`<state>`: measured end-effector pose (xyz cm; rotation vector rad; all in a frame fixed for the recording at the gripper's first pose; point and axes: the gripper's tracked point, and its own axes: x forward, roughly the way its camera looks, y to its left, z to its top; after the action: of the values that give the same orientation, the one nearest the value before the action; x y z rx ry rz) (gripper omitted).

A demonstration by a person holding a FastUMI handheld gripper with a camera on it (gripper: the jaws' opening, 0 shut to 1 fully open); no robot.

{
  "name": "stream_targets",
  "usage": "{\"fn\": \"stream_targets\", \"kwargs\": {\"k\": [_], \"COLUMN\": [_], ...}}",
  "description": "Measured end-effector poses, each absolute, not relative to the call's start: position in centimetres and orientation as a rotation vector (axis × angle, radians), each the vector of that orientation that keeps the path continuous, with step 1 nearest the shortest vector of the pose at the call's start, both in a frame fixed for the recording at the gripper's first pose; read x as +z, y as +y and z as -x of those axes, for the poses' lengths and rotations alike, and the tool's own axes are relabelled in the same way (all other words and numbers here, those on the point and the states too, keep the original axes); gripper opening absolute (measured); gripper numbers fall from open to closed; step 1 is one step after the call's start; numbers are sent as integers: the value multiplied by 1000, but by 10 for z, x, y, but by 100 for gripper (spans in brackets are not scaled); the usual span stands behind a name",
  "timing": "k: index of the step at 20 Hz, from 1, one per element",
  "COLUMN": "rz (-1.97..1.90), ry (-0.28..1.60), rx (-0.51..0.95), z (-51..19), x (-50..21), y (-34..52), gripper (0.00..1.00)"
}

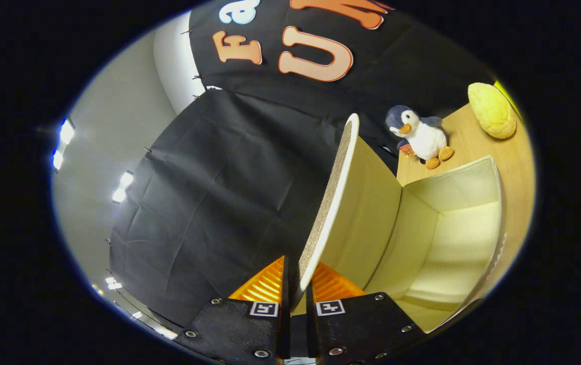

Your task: Open the storage box then place both shoes into the box .Put the left shoe in first, then the right shoe, with the right side of both shoes facing outward in a uniform manner.

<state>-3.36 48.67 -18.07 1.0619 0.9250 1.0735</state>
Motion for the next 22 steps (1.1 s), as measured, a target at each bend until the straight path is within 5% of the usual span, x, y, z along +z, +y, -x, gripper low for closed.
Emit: {"fn": "stream_targets", "kwargs": {"k": [5,10,12,22], "rz": [-936,-823,-793,-739], "ry": [924,939,936,867], "rx": [1033,1055,1066,1095], "z": [33,49,56,55], "x": [-177,-183,-186,-166], "y": [529,541,535,534], "gripper": [21,66,76,84]}}
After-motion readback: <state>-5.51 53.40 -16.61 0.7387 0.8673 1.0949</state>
